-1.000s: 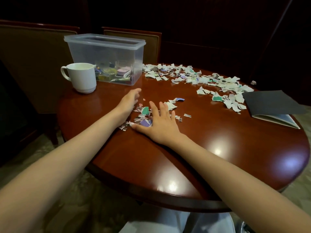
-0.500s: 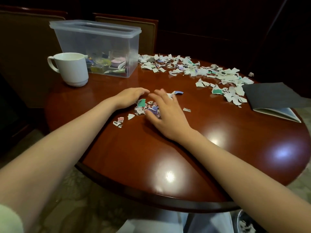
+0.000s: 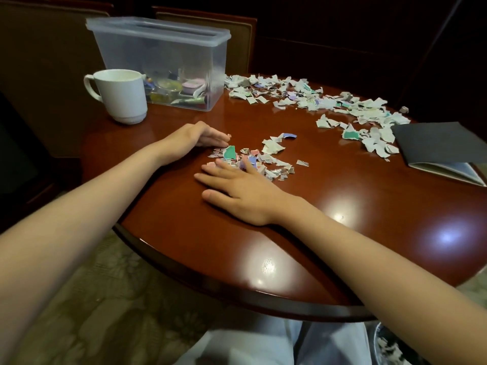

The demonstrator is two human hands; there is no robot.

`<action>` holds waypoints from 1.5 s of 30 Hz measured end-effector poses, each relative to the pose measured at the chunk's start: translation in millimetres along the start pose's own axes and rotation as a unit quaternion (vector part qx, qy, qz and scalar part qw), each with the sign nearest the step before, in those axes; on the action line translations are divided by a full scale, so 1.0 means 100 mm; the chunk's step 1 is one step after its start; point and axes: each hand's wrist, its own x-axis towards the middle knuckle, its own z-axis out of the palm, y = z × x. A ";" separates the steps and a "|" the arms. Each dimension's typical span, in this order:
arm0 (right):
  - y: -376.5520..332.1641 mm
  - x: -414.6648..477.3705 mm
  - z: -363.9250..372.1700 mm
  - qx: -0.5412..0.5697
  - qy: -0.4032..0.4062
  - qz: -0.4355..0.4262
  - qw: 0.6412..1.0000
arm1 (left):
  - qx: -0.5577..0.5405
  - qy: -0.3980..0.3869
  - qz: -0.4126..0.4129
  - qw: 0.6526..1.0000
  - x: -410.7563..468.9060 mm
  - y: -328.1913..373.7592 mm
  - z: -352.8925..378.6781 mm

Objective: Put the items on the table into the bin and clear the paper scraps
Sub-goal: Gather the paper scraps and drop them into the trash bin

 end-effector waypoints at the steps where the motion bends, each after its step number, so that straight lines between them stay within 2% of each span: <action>1: 0.05 -0.01 -0.01 -0.005 0.005 0.018 1.000 | -0.013 0.004 0.001 1.000 0.00 0.00 0.00; 5: 0.26 -0.05 -0.05 -0.006 0.070 0.070 0.995 | -0.026 0.029 0.006 0.999 -0.03 0.04 0.09; 8: 0.41 -0.05 -0.07 -0.005 0.155 0.135 0.979 | 0.072 0.072 0.012 0.995 -0.01 0.05 0.17; 10: 0.52 -0.04 -0.06 -0.012 0.184 0.214 0.959 | 0.137 0.094 0.004 0.986 0.06 0.07 0.21; 13: 0.69 -0.01 -0.02 0.042 0.138 0.366 0.919 | 0.237 0.051 -0.046 0.969 0.19 0.12 0.29; 15: 0.81 0.03 -0.03 0.071 0.106 0.409 0.904 | 0.284 0.024 -0.062 0.956 0.28 0.14 0.36; 17: 0.95 0.08 -0.07 0.081 0.113 0.398 0.907 | 0.251 0.019 -0.065 0.966 0.33 0.18 0.41; 21: 1.23 0.17 -0.16 0.121 0.156 0.369 0.908 | 0.034 0.023 -0.026 0.999 0.30 0.19 0.40; 25: 1.42 0.26 -0.21 0.133 0.138 0.343 0.920 | 0.005 -0.037 -0.006 0.999 0.20 0.09 0.40; 28: 1.45 0.30 -0.25 0.142 0.111 0.295 0.938 | 0.038 -0.057 -0.038 0.997 0.15 0.15 0.45; 30: 1.45 0.29 -0.26 0.136 0.087 0.247 0.955 | 0.121 -0.076 -0.022 0.989 0.06 0.17 0.51; 33: 1.43 0.25 -0.23 0.153 0.081 0.173 0.970 | 0.248 -0.055 -0.032 0.967 0.00 0.28 0.59; 38: 1.26 0.08 -0.22 0.201 0.098 0.129 0.966 | 0.239 -0.017 -0.017 0.971 0.10 0.35 0.72; 40: 1.18 0.00 -0.22 0.246 0.127 0.136 0.951 | 0.235 -0.012 -0.008 0.972 0.15 0.36 0.75; 42: 1.13 -0.04 -0.22 0.319 0.172 0.156 0.919 | 0.229 -0.012 -0.006 0.973 0.21 0.40 0.82; 45: 1.13 -0.06 -0.22 0.425 0.268 0.214 0.838 | 0.220 -0.017 0.011 0.975 0.30 0.48 0.95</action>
